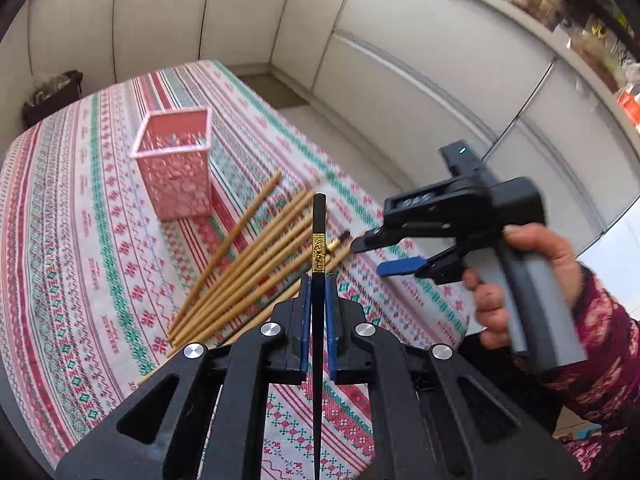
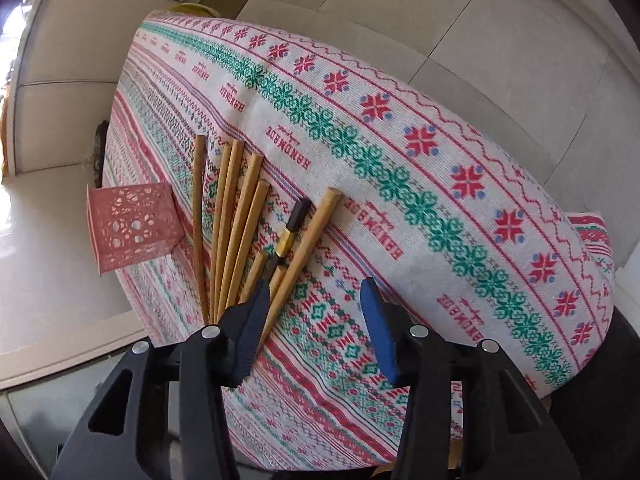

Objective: Organize utensils
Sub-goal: 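Lift the black chopstick with the left tool while the right tool grasps a wooden chopstick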

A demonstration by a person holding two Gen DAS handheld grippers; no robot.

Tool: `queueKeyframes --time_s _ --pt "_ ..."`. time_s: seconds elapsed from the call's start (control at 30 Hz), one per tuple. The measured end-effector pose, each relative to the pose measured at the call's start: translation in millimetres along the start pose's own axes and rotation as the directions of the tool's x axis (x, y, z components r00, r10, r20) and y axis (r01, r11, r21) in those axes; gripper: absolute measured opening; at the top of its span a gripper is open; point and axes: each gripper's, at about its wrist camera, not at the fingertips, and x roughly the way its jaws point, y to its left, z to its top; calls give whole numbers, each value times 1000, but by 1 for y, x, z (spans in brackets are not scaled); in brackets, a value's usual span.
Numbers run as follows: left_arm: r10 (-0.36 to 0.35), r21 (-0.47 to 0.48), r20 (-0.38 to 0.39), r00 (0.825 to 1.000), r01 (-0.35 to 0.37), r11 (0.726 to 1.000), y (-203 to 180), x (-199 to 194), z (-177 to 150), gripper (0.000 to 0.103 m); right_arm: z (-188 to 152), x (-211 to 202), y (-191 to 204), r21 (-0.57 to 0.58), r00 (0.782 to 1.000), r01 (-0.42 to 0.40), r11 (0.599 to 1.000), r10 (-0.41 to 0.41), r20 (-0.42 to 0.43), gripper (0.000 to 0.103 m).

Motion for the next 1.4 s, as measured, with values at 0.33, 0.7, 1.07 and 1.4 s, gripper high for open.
queueKeyframes --time_s 0.33,0.7,1.07,1.4 --pt "-82 4 125 989 82 997 6 -52 13 6 15 25 45 -20 957 286 958 -285 52 15" --pt "-55 -43 205 977 65 997 11 -77 7 6 -12 29 52 -240 935 355 903 -344 87 11" --pt "11 -78 253 967 9 997 7 -88 4 6 -61 57 76 -387 923 382 839 -332 192 36" --pt "18 -82 271 962 5 997 4 -91 4 6 -76 32 27 -379 987 130 916 -84 135 8"
